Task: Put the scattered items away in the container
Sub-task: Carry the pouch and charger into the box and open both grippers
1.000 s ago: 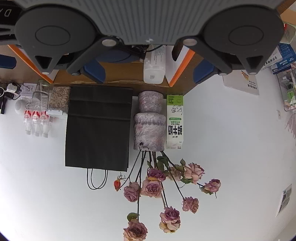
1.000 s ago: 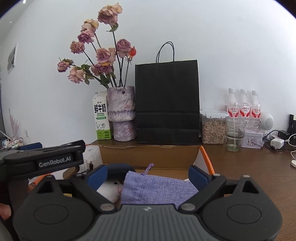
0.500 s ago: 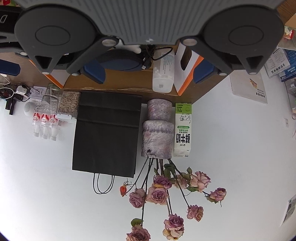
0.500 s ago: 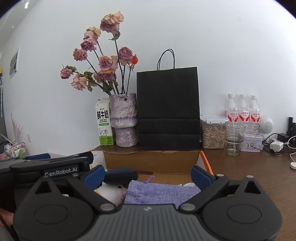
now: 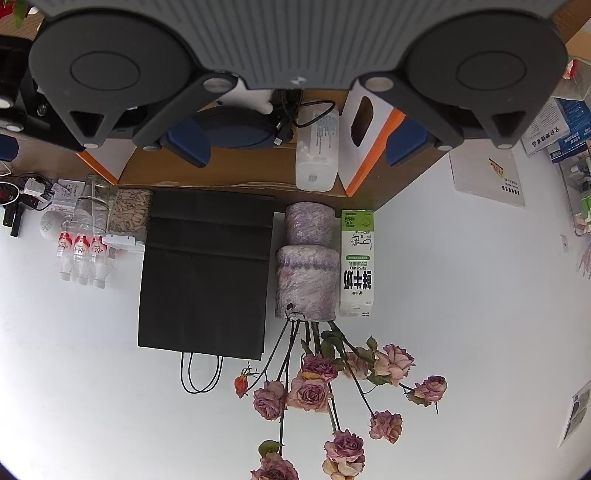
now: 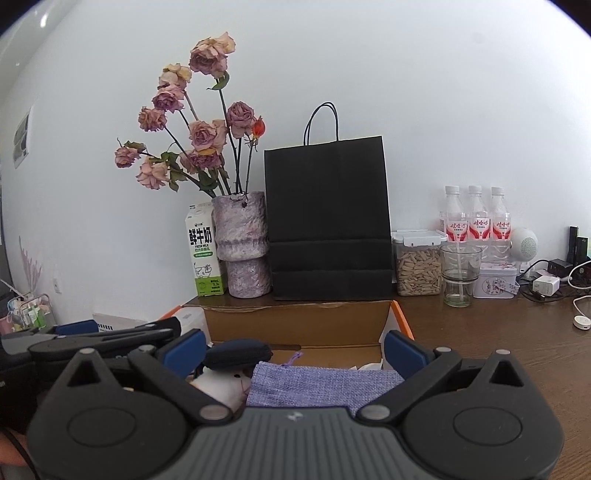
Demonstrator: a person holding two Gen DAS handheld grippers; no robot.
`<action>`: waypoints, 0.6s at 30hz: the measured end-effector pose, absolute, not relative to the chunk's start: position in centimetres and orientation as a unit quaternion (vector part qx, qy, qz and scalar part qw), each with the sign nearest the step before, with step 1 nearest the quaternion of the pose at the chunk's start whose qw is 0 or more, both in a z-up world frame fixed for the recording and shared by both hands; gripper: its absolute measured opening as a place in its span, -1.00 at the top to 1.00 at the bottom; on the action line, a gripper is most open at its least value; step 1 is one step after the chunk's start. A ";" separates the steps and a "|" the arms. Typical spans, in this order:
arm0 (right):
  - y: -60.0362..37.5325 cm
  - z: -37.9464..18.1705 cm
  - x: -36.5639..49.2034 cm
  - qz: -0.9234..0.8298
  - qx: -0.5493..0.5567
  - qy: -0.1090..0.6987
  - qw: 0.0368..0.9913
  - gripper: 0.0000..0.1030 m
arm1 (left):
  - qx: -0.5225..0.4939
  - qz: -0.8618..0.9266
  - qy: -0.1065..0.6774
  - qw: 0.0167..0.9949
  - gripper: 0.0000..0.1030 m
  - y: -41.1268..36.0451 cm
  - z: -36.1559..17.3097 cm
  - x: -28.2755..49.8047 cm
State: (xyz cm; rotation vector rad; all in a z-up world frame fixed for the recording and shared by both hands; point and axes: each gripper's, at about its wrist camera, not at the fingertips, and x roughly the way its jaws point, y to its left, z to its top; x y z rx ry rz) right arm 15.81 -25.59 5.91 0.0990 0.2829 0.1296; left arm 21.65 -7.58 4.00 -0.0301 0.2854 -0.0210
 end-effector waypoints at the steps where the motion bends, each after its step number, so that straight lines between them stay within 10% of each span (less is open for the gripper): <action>1: -25.6 5.9 15.8 0.064 0.048 0.142 0.987 -1.00 | -0.016 -0.008 0.144 0.989 -1.00 -7.5 4.0 21.7; 18: -25.4 6.0 14.9 0.068 0.037 0.138 0.987 -1.00 | -0.018 -0.018 0.128 0.991 -1.00 -7.6 4.4 20.6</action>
